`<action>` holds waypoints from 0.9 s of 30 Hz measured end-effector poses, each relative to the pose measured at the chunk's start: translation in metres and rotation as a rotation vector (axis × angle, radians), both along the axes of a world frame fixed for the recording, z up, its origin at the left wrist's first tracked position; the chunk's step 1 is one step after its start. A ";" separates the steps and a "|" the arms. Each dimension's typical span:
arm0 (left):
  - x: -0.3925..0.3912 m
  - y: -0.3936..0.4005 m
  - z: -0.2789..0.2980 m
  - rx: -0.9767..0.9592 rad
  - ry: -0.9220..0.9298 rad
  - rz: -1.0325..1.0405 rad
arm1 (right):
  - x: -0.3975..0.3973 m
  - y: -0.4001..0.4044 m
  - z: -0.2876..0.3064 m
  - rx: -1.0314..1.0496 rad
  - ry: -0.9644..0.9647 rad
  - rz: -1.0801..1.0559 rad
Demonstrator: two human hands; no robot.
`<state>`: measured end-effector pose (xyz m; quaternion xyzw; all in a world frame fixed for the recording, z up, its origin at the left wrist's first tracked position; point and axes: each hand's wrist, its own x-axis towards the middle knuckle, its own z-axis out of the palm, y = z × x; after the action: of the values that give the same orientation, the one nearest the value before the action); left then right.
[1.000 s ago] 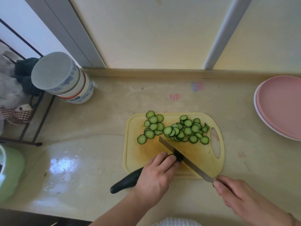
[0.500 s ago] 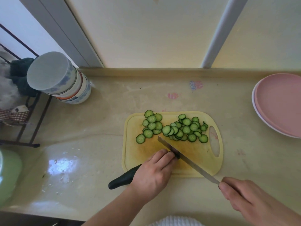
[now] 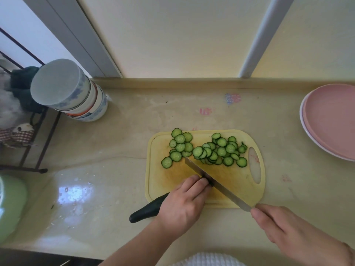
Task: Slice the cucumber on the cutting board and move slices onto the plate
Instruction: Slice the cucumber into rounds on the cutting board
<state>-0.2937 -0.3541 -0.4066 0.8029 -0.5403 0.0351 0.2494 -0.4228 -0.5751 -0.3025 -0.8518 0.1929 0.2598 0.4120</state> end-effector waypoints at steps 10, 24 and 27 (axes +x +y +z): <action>-0.003 0.000 0.003 -0.028 -0.009 -0.001 | -0.003 -0.002 -0.019 -0.061 -0.088 -0.008; 0.003 -0.001 0.003 -0.038 0.028 0.005 | -0.001 0.004 0.012 -0.002 -0.050 0.025; 0.004 -0.001 0.003 -0.035 0.032 0.010 | 0.000 0.006 0.007 0.019 -0.041 0.018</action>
<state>-0.2900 -0.3547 -0.4035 0.8016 -0.5315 0.0330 0.2718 -0.4228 -0.5692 -0.2954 -0.8548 0.1740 0.2477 0.4215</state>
